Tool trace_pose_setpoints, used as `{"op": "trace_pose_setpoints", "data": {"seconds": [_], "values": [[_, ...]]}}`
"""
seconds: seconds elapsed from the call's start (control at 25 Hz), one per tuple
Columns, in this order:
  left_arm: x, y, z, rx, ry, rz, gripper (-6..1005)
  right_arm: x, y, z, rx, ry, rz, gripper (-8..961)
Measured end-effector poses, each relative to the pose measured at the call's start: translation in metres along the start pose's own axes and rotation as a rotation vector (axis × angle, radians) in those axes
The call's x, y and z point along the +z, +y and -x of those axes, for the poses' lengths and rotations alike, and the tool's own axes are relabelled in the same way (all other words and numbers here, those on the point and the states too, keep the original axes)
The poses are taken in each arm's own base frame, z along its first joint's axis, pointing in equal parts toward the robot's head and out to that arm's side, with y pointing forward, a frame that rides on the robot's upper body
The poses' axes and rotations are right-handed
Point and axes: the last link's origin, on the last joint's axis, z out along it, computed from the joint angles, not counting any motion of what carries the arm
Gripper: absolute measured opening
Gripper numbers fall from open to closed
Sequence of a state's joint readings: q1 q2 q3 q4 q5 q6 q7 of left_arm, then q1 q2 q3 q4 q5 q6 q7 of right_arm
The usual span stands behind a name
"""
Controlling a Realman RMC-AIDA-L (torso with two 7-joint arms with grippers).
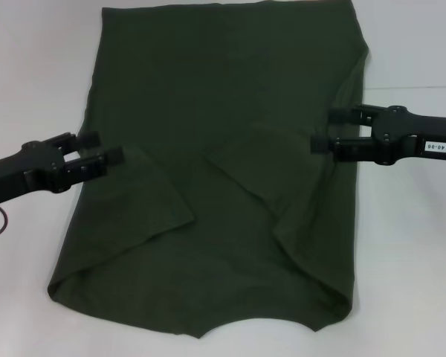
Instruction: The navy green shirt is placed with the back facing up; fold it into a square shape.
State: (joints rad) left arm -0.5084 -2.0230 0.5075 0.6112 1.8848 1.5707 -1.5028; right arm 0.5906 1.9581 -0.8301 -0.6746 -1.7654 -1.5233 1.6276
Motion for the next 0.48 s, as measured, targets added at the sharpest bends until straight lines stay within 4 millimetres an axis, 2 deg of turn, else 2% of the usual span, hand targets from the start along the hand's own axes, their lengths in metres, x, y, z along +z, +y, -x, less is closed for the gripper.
{"op": "trace_pose_setpoints", "data": {"seconds": [0.2, 0.48], "values": [[-0.004, 0.003, 0.005, -0.009, -0.025, 0.018, 762, 0.012, 0.002, 0.026, 0.106, 0.257, 0.035, 935], [-0.012, 0.003, 0.007, 0.018, -0.034, 0.010, 762, 0.035, 0.010, 0.037, 0.157, 0.558, 0.018, 934]]}}
